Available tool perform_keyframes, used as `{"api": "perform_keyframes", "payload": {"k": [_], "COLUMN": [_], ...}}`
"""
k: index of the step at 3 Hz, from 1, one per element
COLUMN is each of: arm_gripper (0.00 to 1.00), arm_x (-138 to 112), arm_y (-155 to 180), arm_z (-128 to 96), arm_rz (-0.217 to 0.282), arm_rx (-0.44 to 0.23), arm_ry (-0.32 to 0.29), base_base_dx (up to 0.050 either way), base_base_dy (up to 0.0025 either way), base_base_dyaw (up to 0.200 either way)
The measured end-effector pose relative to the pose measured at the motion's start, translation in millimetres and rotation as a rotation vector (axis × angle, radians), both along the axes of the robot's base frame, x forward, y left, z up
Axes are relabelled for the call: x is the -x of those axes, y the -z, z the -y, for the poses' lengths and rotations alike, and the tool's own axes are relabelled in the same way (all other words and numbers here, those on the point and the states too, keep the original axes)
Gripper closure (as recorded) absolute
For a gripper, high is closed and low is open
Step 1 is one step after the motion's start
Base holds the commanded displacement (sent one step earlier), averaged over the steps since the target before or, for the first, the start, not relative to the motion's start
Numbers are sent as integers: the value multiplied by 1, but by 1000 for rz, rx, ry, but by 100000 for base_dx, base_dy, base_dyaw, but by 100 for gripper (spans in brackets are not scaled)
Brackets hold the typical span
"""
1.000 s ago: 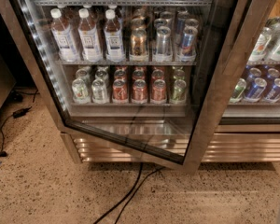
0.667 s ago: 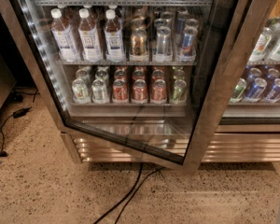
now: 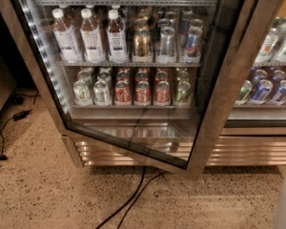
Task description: Open left fridge door
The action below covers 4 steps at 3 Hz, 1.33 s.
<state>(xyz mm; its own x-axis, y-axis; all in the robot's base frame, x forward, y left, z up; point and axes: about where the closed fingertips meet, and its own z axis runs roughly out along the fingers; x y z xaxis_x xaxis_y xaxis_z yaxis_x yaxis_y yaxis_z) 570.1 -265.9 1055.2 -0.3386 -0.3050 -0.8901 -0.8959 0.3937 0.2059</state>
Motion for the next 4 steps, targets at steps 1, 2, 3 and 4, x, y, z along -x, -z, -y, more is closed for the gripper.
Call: {"api": "perform_keyframes", "payload": {"k": [1, 2, 3, 4], "arm_gripper": [100, 100, 100, 100], "arm_x": [-39, -40, -51, -51], "arm_y": [7, 6, 20, 31], "arm_z": [-32, -32, -44, -63], "arm_rz": [7, 8, -24, -63], "arm_rx": [-83, -84, -129, -170], "arm_ry": [-21, -20, -49, -129], "base_base_dx": [0, 0, 0, 0], "base_base_dy": [0, 0, 0, 0], "base_base_dyaw": [0, 0, 0, 0]}}
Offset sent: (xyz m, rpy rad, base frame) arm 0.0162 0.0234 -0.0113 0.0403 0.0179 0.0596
